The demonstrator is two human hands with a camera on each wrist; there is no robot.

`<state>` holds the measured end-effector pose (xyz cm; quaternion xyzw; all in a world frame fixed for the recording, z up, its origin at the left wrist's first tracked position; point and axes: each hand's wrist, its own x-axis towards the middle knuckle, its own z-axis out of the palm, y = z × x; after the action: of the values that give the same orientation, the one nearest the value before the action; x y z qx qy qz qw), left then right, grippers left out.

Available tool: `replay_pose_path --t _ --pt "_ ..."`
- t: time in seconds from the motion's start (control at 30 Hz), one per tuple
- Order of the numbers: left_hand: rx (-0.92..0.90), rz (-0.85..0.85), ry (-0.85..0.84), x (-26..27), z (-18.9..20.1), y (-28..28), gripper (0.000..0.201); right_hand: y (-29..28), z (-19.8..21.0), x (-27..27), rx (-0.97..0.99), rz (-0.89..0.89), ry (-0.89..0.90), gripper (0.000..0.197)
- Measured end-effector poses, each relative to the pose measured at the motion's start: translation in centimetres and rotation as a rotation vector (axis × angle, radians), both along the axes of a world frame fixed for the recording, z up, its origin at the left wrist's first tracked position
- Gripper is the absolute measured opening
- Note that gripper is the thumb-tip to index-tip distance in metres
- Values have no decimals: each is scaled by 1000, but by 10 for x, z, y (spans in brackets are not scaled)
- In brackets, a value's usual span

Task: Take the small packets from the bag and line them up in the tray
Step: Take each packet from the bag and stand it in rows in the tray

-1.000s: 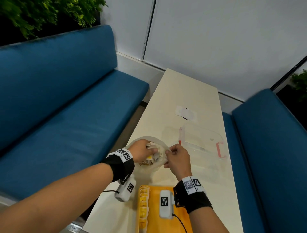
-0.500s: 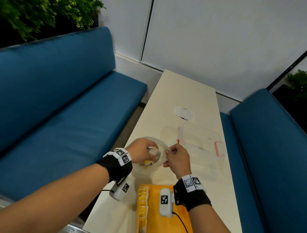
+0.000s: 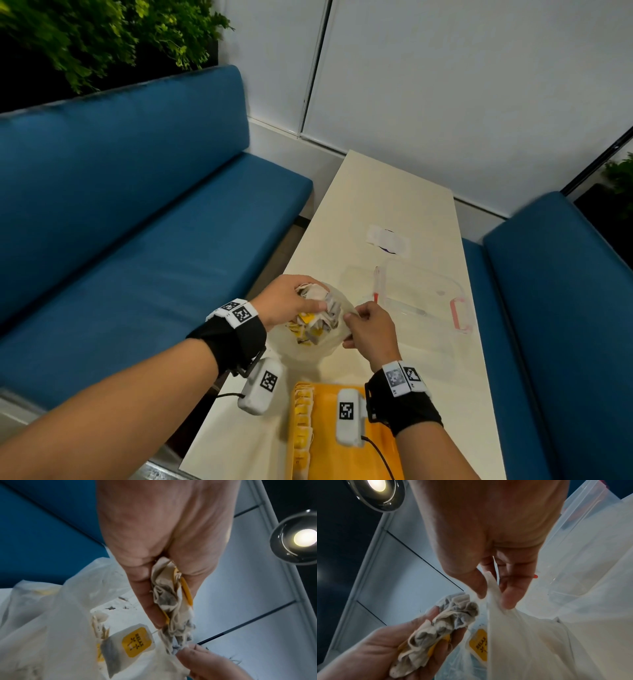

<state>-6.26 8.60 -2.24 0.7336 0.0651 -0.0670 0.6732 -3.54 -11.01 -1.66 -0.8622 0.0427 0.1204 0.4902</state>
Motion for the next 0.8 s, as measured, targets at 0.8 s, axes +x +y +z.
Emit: replay_pose_path --t 0.8 --pt "-854 93 234 -57 -9 3 49 1 -6 -58 498 275 214 31"
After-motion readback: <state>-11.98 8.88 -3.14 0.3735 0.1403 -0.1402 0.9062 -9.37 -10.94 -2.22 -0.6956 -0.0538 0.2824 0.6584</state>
